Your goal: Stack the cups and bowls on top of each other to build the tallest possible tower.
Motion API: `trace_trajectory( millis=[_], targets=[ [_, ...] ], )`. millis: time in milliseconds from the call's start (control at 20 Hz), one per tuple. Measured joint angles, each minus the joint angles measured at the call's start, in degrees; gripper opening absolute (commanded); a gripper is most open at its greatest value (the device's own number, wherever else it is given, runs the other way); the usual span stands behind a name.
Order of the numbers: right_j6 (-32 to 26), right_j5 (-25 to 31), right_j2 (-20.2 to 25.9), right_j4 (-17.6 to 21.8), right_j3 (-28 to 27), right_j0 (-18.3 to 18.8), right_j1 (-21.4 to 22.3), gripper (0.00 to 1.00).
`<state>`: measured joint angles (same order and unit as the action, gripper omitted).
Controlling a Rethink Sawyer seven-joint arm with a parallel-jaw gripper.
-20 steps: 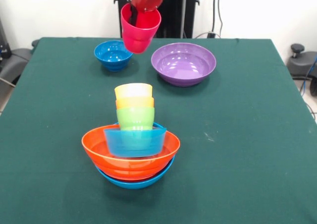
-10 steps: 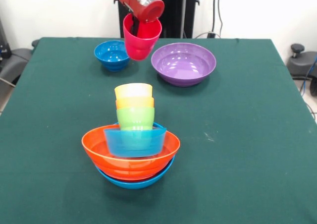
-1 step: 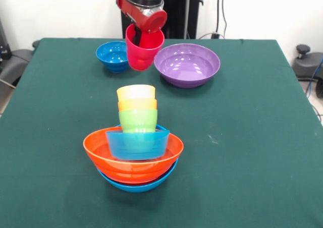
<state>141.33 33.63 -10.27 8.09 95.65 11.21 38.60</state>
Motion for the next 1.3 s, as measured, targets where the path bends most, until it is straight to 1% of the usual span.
trace_trajectory(
  millis=[300,400,600,1050,1300],
  targets=[
    [0.0,-3.9,0.0,0.0,0.0,0.2,-1.4,0.0],
    [0.0,-6.7,0.0,0.0,0.0,0.2,-2.5,0.0],
    [0.0,-8.6,0.0,0.0,0.0,0.2,-3.8,0.0],
    [0.0,-9.4,0.0,0.0,0.3,0.0,-5.1,0.0],
    [0.0,-12.1,0.2,0.0,1.4,0.2,-5.0,0.0]
  ],
)
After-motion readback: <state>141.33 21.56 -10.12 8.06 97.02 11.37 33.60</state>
